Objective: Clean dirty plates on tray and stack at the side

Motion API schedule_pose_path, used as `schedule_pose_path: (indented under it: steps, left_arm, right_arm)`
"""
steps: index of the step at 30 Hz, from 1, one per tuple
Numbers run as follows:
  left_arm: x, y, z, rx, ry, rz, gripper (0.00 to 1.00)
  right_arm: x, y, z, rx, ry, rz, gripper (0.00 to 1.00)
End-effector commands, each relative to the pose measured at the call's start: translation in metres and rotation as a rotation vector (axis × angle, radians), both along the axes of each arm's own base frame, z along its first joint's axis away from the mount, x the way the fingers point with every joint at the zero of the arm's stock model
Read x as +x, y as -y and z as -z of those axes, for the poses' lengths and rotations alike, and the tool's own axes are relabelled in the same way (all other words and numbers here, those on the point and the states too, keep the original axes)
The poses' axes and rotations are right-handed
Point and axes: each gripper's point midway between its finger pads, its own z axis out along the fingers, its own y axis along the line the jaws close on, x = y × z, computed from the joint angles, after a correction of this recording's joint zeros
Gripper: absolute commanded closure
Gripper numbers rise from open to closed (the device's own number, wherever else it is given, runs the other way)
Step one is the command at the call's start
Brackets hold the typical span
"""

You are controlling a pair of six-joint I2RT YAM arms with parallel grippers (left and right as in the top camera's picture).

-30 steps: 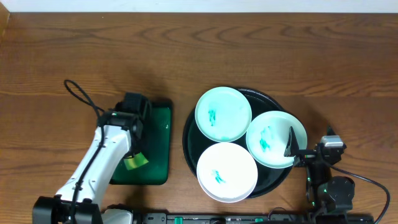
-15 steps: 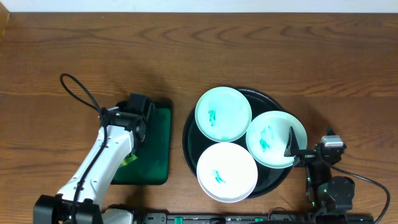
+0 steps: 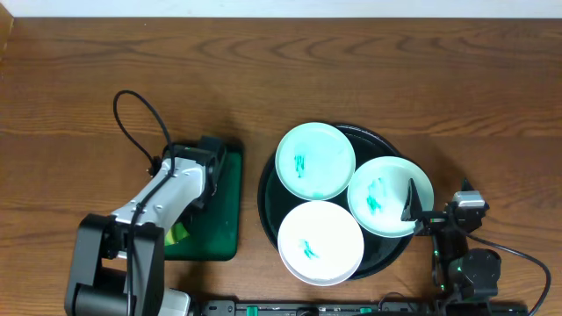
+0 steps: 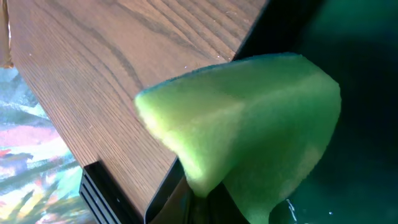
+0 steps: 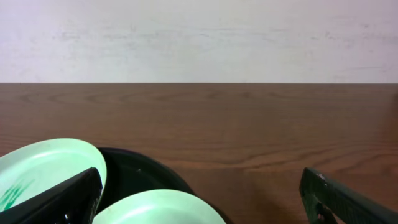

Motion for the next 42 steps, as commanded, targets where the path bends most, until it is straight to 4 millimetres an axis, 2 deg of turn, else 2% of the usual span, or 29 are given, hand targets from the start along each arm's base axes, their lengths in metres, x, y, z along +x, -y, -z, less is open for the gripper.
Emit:
schedule_pose_path:
  steps: [1,16,29,40,42]
  left_arm:
    - [0.009,0.002,-0.004,0.016,0.029,0.002,0.93]
    - [0.019,0.042,-0.004,-0.016,0.036,0.165,0.89]
    - [0.019,0.075,0.003,-0.090,0.038,0.255,0.83]
    - [0.019,0.111,0.011,-0.191,0.028,0.360,0.48]
    - [0.019,0.115,0.010,-0.193,0.031,0.377,0.45]
  right_arm:
    - [0.000,0.002,0.002,-0.008,-0.004,0.006,0.01]
    - [0.000,0.002,0.002,-0.008,-0.005,0.006,0.01]
    - [0.000,0.002,0.002,-0.008,-0.005,0.006,0.01]
    - [0.000,0.002,0.002,-0.008,-0.005,0.006,0.01]
    - [0.000,0.002,0.002,-0.008,-0.005,0.006,0.01]
